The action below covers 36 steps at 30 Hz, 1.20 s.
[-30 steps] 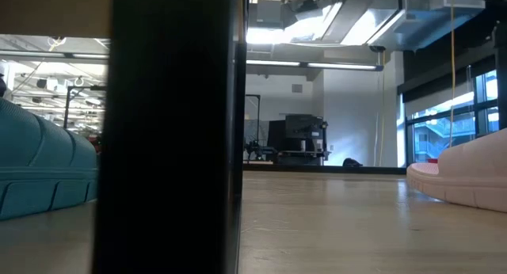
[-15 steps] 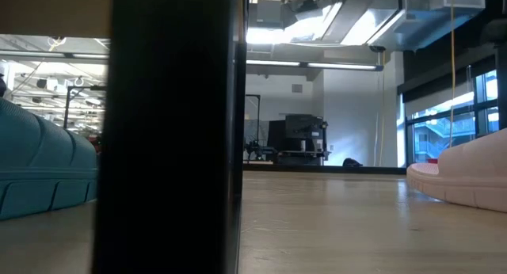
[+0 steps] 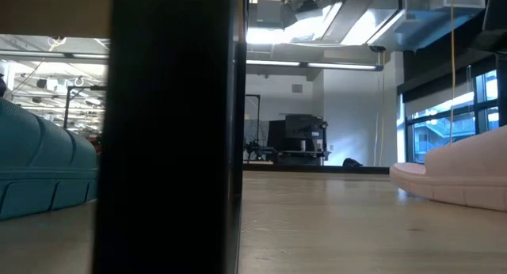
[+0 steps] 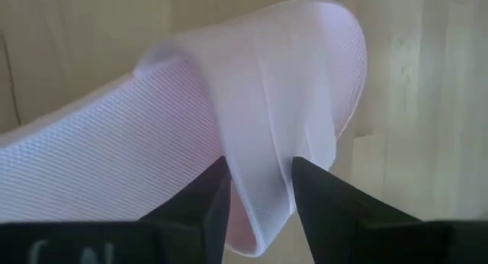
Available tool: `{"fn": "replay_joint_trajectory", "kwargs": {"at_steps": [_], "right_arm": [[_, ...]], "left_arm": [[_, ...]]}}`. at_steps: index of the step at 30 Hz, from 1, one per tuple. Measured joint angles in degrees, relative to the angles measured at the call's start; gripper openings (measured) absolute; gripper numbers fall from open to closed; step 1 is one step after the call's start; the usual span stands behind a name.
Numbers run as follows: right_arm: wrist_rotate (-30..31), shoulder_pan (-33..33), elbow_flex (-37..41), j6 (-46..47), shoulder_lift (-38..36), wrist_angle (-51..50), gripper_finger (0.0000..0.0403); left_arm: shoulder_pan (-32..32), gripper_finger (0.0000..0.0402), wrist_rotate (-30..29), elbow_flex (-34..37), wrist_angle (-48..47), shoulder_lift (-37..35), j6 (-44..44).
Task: Pick and place slides into the shelf
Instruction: Put the pink slipper on the shelf
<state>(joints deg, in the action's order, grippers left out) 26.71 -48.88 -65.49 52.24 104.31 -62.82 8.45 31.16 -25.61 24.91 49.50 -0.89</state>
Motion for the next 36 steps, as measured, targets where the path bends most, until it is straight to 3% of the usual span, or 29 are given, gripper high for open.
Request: {"fn": "replay_joint_trajectory", "kwargs": {"at_steps": [14,22,36], "right_arm": [[-0.1,0.0,0.2,0.1,0.0,4.0,0.0143],[1.0,0.4,0.2,-4.8,0.0,5.1,0.0143],[1.2,4.6,0.2,-4.3,0.0,4.9,0.0128]], "left_arm": [[0.0,0.0224,0.0,0.0,0.0,0.0,0.0],[0.0,0.0224,0.0,0.0,0.0,0.0,-0.1],[0.0,0.0224,0.0,0.0,0.0,0.0,-0.1]]}}
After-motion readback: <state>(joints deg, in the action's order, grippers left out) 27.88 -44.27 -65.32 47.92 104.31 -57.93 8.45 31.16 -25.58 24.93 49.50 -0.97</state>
